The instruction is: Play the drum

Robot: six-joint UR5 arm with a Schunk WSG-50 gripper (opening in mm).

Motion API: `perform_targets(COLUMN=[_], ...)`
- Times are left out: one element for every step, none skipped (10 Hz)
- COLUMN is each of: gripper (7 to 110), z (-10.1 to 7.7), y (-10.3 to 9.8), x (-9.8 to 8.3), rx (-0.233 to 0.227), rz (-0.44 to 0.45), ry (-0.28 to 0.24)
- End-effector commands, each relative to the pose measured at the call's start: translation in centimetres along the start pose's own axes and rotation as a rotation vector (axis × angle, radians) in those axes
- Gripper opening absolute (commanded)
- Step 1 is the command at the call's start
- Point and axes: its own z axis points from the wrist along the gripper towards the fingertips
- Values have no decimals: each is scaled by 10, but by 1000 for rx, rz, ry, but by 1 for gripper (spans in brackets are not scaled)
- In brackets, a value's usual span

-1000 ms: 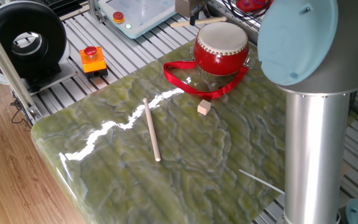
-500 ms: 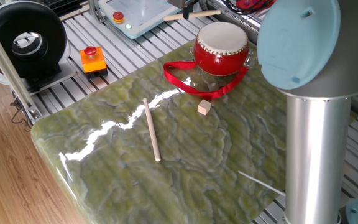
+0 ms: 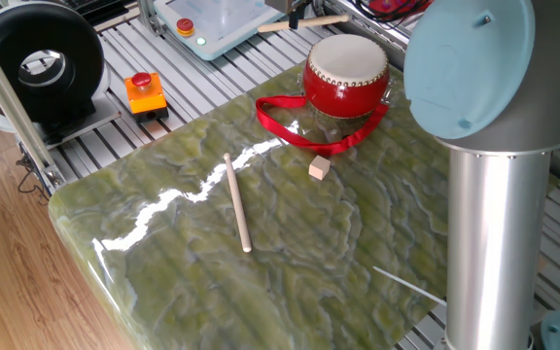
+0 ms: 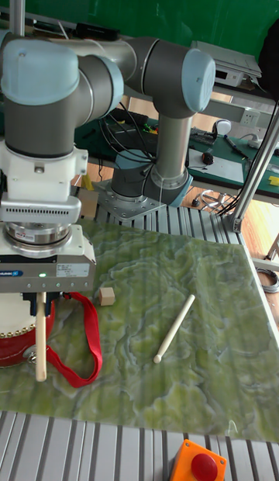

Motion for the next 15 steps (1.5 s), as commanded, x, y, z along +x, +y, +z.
perform_targets(gripper=[7,7,7,7,7,7,7,7,7,7,7,7,7,7,7], z=[15,12,9,6,4,1,-4,-7,-6,-3,-1,-1,0,1,1], y=[-14,-17,-14,-10,-8,-6,-4,-4,-5,-6,-7,-7,-8,-11,-14], x=[8,14,15,18,19,24,33,42,49,52,54,55,53,54,55], rx=[-7,0,-10,-24,-31,-36,-38,-39,-41,-46,-43,-44,-41,-29,-17], rz=[-14,-13,-14,-14,-14,-12,-10,-9,-10,-13,-14,-11,-12,-17,-27], ry=[-24,-22,-39,-42,-45,-48,-48,-53,-58,-62,-60,-55,-55,-52,-50])
